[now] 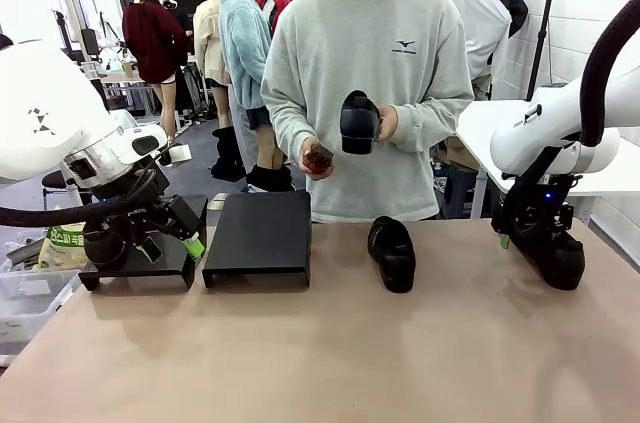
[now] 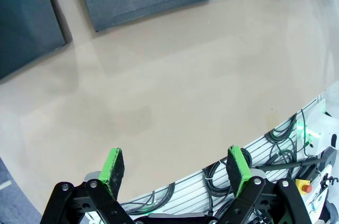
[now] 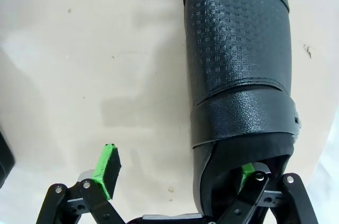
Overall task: Organize the shoes by placing them on the stand.
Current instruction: Pick up one Shoe and place it in the middle of the table.
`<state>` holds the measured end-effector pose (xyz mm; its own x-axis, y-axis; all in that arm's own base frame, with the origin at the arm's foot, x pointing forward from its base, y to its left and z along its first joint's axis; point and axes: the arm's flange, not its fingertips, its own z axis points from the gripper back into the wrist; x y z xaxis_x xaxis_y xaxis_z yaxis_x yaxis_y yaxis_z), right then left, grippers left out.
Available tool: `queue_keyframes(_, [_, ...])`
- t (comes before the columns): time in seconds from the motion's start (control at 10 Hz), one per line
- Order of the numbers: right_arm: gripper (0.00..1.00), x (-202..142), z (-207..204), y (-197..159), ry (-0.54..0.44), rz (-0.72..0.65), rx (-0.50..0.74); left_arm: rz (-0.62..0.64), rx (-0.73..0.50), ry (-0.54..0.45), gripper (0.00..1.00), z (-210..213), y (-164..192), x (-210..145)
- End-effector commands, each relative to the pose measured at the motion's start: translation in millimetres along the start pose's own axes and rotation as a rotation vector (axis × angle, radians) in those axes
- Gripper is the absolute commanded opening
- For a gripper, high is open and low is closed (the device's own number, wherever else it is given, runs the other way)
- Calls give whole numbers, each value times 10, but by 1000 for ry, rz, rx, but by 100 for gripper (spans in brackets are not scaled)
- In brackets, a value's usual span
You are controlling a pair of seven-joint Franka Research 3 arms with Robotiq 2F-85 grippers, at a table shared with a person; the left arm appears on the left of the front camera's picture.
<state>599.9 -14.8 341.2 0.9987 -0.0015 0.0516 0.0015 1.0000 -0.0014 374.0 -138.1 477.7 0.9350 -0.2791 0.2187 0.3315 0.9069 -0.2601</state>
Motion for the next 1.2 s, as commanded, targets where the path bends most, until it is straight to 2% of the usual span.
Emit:
queue_keyframes(0.0, [85, 49, -6, -44, -16, 38, -21, -10, 1, -15, 100, -22, 18, -25])
queue_keyframes(0.4, [13, 45, -1, -68, -20, 54, -53, -10, 1, -15, 100, -22, 18, -25])
queue_keyframes(0.5, [0, 46, -4, -66, -16, 60, -56, -10, 1, -15, 100, -22, 18, -25])
queue_keyframes(1.1, [0, 55, -24, -133, -2, 53, -55, -10, 1, -15, 100, -22, 18, -25])
